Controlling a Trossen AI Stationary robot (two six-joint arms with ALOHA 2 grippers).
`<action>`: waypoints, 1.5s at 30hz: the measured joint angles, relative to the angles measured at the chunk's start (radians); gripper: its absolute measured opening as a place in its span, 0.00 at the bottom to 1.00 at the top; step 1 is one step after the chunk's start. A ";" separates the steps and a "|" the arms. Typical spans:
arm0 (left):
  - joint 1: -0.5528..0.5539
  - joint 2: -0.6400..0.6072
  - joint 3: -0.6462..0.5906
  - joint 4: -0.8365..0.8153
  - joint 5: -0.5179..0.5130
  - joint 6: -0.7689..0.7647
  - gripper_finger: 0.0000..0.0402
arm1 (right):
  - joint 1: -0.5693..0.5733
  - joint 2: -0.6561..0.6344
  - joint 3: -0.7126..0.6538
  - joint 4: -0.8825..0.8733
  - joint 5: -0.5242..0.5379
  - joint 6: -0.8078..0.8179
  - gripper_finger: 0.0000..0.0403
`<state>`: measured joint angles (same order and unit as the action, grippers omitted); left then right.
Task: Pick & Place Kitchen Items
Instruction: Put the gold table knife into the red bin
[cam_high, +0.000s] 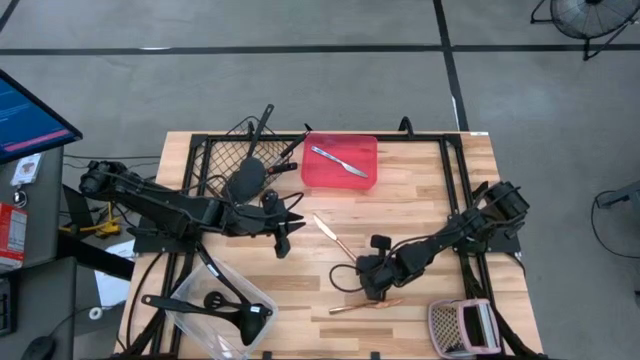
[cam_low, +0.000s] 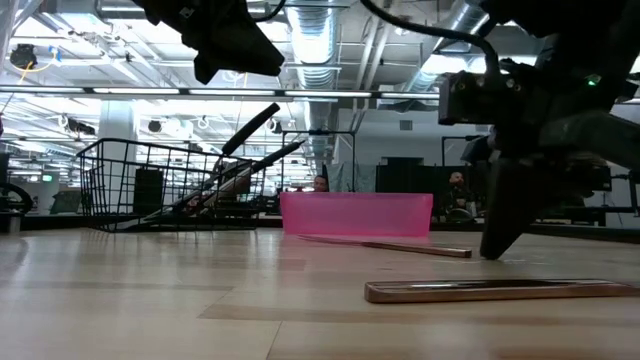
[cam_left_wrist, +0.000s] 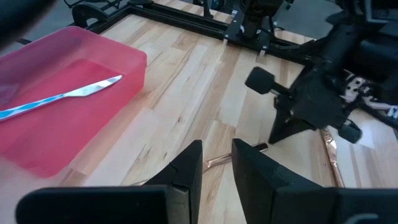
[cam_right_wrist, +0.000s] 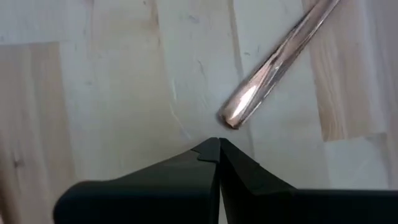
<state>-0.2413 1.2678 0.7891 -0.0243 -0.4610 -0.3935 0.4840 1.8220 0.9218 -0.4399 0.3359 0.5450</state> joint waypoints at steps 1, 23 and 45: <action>0.000 0.000 0.000 0.003 0.008 0.000 0.19 | -0.003 -0.007 -0.001 -0.003 -0.001 -0.003 0.00; 0.000 0.000 0.000 0.001 0.022 -0.003 0.19 | -0.057 0.034 0.026 0.085 -0.032 -0.071 0.00; 0.000 0.000 0.000 -0.001 0.040 -0.004 0.19 | -0.107 0.026 0.027 -0.166 0.106 0.022 0.00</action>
<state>-0.2413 1.2675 0.7891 -0.0257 -0.4210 -0.3973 0.3771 1.8477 0.9485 -0.6060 0.4418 0.5671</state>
